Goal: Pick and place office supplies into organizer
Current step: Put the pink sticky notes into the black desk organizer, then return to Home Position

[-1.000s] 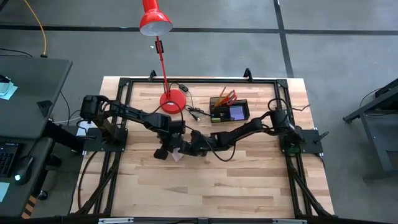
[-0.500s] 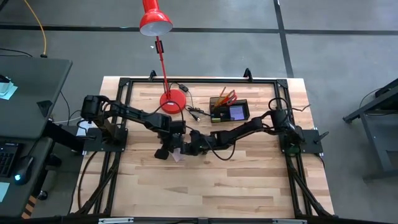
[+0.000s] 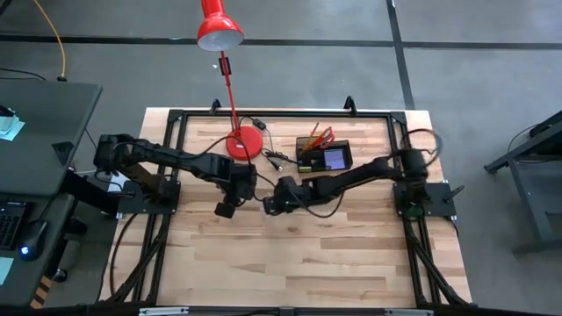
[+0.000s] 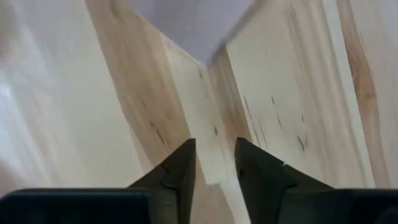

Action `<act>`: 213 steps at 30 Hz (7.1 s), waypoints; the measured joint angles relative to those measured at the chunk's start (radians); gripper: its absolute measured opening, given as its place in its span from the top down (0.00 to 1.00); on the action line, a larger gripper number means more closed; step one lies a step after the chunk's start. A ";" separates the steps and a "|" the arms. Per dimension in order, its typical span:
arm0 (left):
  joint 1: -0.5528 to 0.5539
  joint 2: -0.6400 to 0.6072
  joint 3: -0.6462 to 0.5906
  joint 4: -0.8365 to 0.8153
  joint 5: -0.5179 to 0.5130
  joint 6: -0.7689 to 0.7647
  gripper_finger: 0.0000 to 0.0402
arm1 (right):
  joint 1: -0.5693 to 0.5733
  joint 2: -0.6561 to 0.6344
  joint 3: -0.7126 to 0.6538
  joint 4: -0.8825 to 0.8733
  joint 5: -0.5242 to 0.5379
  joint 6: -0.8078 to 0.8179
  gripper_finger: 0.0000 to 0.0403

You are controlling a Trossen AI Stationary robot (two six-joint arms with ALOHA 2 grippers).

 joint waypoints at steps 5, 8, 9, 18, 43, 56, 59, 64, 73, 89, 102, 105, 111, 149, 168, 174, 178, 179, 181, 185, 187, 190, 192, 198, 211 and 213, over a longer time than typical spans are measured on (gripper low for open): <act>0.000 -0.024 0.002 -0.005 -0.006 -0.011 0.67 | -0.017 -0.156 -0.001 -0.186 0.030 -0.048 1.00; 0.000 -0.032 0.001 -0.010 -0.038 -0.015 0.66 | -0.018 -0.267 -0.001 -0.350 0.089 -0.057 1.00; 0.000 -0.032 0.001 -0.009 -0.050 -0.015 0.66 | -0.016 -0.309 -0.001 -0.430 0.112 -0.057 1.00; 0.001 -0.035 0.001 0.088 -0.021 -0.036 0.67 | -0.047 -0.588 -0.001 -0.940 0.337 0.046 1.00; 0.226 -0.410 -0.200 0.815 0.421 -0.330 0.67 | -0.418 -1.104 -0.546 -0.531 0.144 -0.162 1.00; 0.365 -0.520 -0.717 1.781 0.424 -0.894 0.67 | -0.607 -0.995 -0.594 -0.410 0.002 -0.237 1.00; 0.367 -0.520 -0.729 1.820 0.415 -0.905 0.67 | -0.628 -0.941 -0.594 -0.374 -0.004 -0.248 1.00; 0.367 -0.523 -0.720 1.855 0.410 -0.905 0.67 | -0.659 -0.855 -0.594 -0.286 -0.034 -0.265 1.00; 0.367 -0.523 -0.713 1.849 0.410 -0.902 0.67 | -0.674 -0.688 -0.594 -0.167 -0.126 -0.245 1.00; 0.367 -0.523 -0.713 1.848 0.424 -0.903 0.67 | -0.674 -0.626 -0.593 -0.155 -0.130 -0.228 0.97; 0.367 -0.523 -0.713 1.848 0.437 -0.913 0.67 | -0.674 -0.626 -0.582 -0.250 -0.148 -0.243 0.53; 0.367 -0.523 -0.713 1.848 0.438 -0.913 0.67 | -0.675 -0.626 -0.551 -0.274 -0.145 -0.246 0.42; 0.367 -0.523 -0.713 1.848 0.438 -0.913 0.67 | -0.690 -0.626 -0.447 -0.460 -0.118 -0.284 0.36; 0.366 -0.524 -0.671 1.683 0.424 -0.949 0.80 | -0.186 -0.629 -0.282 0.608 0.054 -0.543 0.36; 0.106 -0.696 -0.311 0.855 0.039 -0.496 0.97 | -0.067 -0.662 -0.284 0.212 0.082 -0.581 0.36; -0.035 -0.814 -0.319 0.777 -0.212 -0.425 0.97 | 0.010 -0.742 -0.305 0.341 0.121 -0.851 0.36; -0.129 -0.871 -0.318 0.714 -0.382 -0.448 0.99 | 0.032 -0.836 -0.487 0.587 0.068 -0.885 0.36; -0.151 -0.886 -0.318 0.700 -0.396 -0.443 1.00 | 0.039 -0.867 -0.551 0.677 0.066 -0.886 0.36; -0.187 -0.908 -0.319 0.675 -0.401 -0.348 0.99 | 0.057 -0.928 -0.665 0.811 0.061 -0.879 0.36; -0.230 -0.939 -0.319 0.507 -0.449 -0.241 0.96 | 0.091 -1.049 -0.804 0.840 0.060 -0.850 0.36; -0.247 -0.944 -0.319 0.412 -0.576 -0.364 0.94 | 0.112 -1.114 -0.843 0.844 0.108 -0.875 0.36; -0.304 -0.961 -0.319 0.314 -0.718 -0.412 0.93 | 0.156 -1.216 -0.897 0.810 0.182 -0.969 0.36; -0.341 -0.962 -0.319 0.312 -0.778 -0.375 0.91 | 0.178 -1.283 -0.923 0.734 0.205 -1.026 0.36; -0.399 -0.961 -0.330 0.277 -0.856 -0.312 0.90 | 0.231 -1.466 -0.991 0.532 0.374 -0.872 0.36; -0.406 -0.959 -0.649 0.777 -0.759 -0.203 0.90 | 0.255 -1.671 -1.063 0.411 0.459 -0.896 0.36; -0.406 -0.967 -0.651 0.678 -0.688 -0.208 0.91 | 0.255 -1.686 -1.063 0.410 0.475 -0.905 0.36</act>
